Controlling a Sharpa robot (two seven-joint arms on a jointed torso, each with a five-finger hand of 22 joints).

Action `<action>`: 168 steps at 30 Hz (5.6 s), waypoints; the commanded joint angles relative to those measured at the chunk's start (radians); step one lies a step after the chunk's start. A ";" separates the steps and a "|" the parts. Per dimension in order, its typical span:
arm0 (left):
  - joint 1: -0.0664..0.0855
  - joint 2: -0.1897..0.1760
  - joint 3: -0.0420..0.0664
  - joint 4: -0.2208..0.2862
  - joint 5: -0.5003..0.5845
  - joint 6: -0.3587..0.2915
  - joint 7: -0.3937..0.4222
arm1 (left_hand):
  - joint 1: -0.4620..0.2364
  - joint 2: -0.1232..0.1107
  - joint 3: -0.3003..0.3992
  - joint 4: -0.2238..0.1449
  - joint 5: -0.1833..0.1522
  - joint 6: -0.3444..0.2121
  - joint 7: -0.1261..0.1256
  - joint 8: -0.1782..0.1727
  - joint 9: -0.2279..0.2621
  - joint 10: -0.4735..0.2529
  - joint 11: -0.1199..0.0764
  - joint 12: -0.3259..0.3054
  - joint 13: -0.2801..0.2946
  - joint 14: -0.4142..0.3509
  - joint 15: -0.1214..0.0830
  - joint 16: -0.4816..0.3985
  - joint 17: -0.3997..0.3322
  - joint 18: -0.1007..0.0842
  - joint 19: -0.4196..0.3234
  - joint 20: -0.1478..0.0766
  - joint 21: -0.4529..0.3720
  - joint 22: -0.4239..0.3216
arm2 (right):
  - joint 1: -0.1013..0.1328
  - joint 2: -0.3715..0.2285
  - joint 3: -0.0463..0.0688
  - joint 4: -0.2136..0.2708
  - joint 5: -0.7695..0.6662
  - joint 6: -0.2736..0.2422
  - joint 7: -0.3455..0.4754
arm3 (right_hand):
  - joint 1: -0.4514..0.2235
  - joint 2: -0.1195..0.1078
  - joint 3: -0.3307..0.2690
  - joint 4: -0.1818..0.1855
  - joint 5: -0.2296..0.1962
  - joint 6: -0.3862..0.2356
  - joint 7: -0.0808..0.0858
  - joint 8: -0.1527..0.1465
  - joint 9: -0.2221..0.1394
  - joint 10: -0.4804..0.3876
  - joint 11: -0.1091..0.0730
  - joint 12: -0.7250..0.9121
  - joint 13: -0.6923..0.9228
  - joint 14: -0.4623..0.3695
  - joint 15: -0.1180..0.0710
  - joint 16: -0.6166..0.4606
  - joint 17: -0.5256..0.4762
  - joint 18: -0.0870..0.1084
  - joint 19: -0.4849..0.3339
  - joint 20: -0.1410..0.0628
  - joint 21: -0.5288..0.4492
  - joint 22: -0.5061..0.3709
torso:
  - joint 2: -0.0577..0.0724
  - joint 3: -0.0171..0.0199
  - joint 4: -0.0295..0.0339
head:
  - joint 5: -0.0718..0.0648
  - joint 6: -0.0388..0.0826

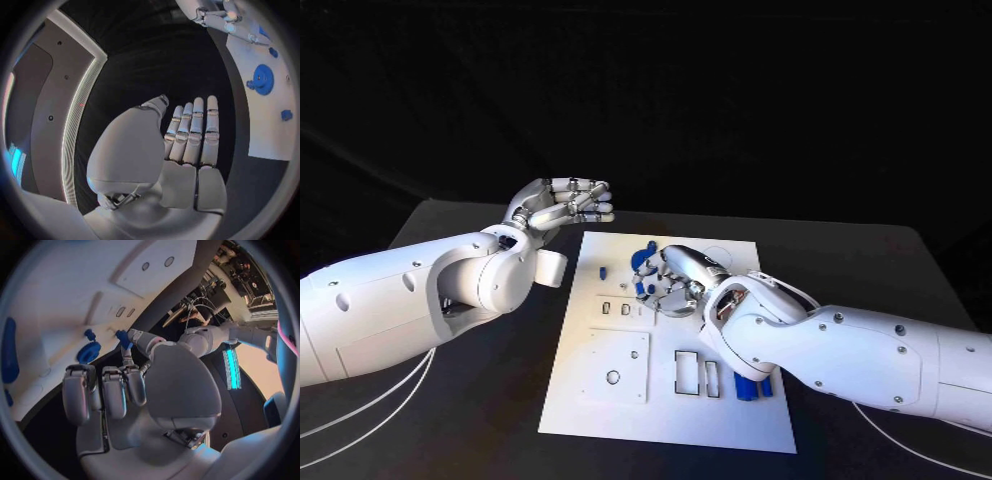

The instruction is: Assemble the parts on the task board

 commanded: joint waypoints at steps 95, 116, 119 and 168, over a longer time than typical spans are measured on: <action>0.001 0.003 0.001 -0.003 0.004 0.018 -0.005 | -0.004 -0.012 0.007 0.003 -0.007 -0.008 0.007 -0.004 0.002 0.002 0.002 -0.006 0.000 -0.006 0.005 -0.007 0.004 0.013 0.002 0.005 -0.005 -0.003 | -0.048 0.049 -0.006 -0.048 -0.167 0.051 -0.071 | -0.089 -0.083 -0.033 0.005 -0.022 -0.077 0.030 -0.043 -0.007 -0.020 0.021 -0.053 0.105 0.091 0.012 -0.006 0.201 -0.010 0.021 0.009 -0.024 0.158 | 0.001 0.0029 0.0001 | 0.019 -0.034; 0.001 0.007 0.000 -0.030 -0.182 0.023 -0.193 | -0.053 -0.024 0.000 0.012 0.005 0.013 -0.014 0.045 0.034 0.093 -0.038 0.059 0.028 0.192 -0.059 0.205 0.142 0.015 0.167 -0.062 0.123 0.052 | -0.011 -0.058 0.001 0.063 -0.077 -0.119 0.082 | 0.077 -0.027 -0.422 0.158 -0.053 -0.149 0.047 -0.061 -0.060 -0.043 0.037 -0.077 0.082 0.089 0.026 -0.010 0.193 -0.007 0.016 0.024 -0.042 0.153 | -0.011 0.0052 -0.0025 | 0.020 -0.031; 0.001 0.009 0.000 -0.039 -0.295 0.077 -0.313 | -0.126 -0.009 -0.002 0.011 0.010 -0.066 -0.053 0.196 0.124 0.089 -0.076 0.253 0.152 0.252 -0.107 0.630 0.428 0.002 0.258 -0.110 0.345 0.180 | 0.018 -0.115 0.002 0.101 0.025 -0.096 0.140 | 0.092 -0.021 -0.423 0.170 -0.037 -0.150 0.047 -0.060 -0.063 -0.050 0.038 -0.085 0.075 0.085 0.027 -0.017 0.178 0.003 -0.006 0.024 -0.077 0.126 | -0.017 0.0059 -0.0027 | 0.023 -0.032; 0.037 0.237 -0.029 -0.151 -0.972 0.573 -0.926 | -0.413 0.039 -0.079 0.031 -0.002 -0.122 -0.133 0.623 0.328 0.170 -0.154 1.161 0.927 0.563 -0.166 1.313 1.305 -0.059 0.352 -0.167 1.000 0.884 | 0.131 -0.341 0.006 0.062 0.382 0.001 0.130 | 0.095 -0.001 -0.412 0.204 -0.005 -0.139 0.044 -0.039 -0.064 -0.058 0.034 -0.093 0.068 0.081 0.024 -0.023 0.165 0.010 -0.023 0.022 -0.107 0.106 | -0.050 0.0253 0.0001 | 0.043 -0.065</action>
